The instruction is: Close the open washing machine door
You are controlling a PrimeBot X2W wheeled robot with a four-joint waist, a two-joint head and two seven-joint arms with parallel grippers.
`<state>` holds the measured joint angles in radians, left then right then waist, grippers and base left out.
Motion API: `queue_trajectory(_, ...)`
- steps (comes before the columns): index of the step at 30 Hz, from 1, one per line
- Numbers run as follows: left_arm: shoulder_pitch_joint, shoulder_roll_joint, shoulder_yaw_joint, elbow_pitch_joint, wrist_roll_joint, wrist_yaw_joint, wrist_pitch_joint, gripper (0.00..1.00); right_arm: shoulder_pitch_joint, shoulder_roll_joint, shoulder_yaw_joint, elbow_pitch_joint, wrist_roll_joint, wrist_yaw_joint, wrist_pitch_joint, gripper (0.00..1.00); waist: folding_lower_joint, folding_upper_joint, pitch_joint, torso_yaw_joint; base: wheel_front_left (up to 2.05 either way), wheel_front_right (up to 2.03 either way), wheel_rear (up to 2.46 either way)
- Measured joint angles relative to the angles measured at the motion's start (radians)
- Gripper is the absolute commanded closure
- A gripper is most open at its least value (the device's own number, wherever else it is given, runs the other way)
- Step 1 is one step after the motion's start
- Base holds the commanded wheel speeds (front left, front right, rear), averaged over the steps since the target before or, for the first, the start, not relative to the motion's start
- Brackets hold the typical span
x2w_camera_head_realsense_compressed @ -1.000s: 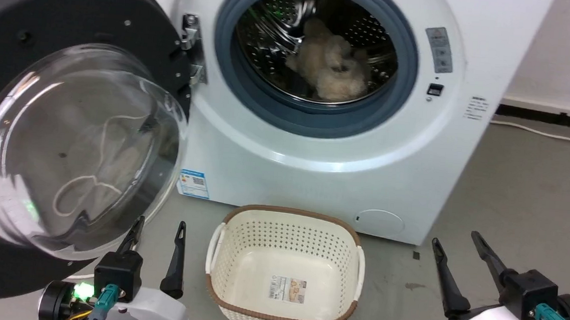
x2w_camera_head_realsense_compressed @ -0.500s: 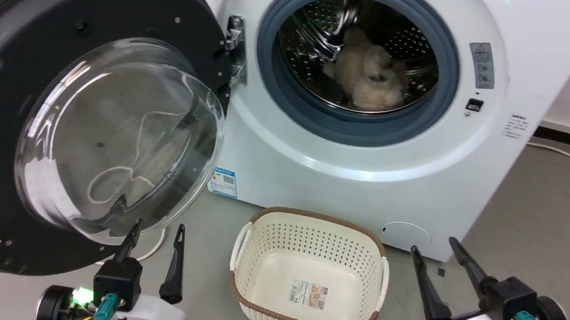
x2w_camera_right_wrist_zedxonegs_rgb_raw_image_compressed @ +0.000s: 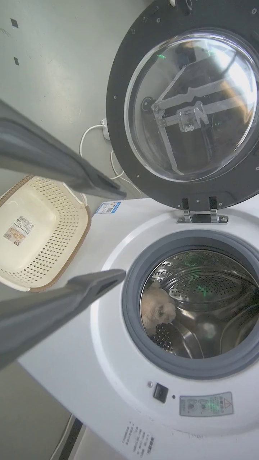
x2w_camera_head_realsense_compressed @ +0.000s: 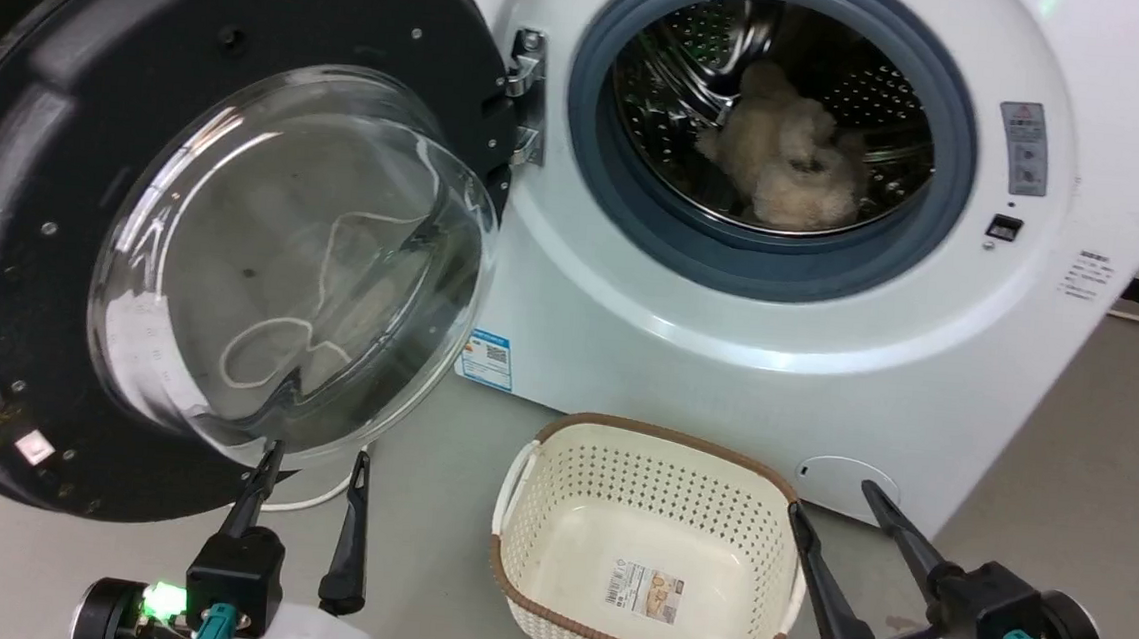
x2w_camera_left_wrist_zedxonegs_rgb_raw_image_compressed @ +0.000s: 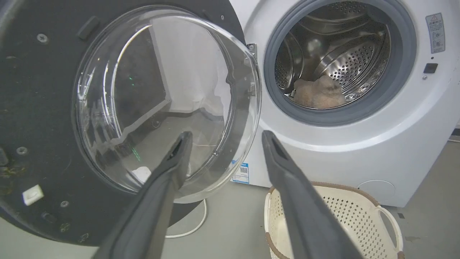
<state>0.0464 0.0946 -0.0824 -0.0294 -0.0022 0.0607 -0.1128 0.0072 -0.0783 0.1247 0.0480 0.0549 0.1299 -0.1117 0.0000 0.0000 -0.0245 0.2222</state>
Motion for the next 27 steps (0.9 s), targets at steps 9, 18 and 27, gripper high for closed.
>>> queue_trajectory(9, 0.018, 0.001, -0.005, -0.019, -0.008, 0.028, -0.022, 0.0, -0.007, -0.016, 0.045, 0.011, 0.017, 0.0, -0.024, 0.0, 0.0, 0.0, 0.003, 0.048, 0.0, 0.0, 0.0)
queue_trajectory(18, 0.028, 0.001, -0.006, -0.034, -0.01, 0.04, -0.04, 0.0, -0.018, -0.02, 0.077, 0.022, 0.026, 0.0, -0.042, 0.0, 0.0, 0.0, 0.002, 0.085, 0.0, 0.0, 0.0)
queue_trajectory(27, 0.043, 0.013, -0.008, -0.044, -0.008, 0.052, -0.062, 0.0, -0.018, -0.029, 0.105, 0.038, 0.044, 0.0, -0.063, 0.0, 0.0, 0.0, -0.002, 0.123, 0.0, 0.0, 0.0)
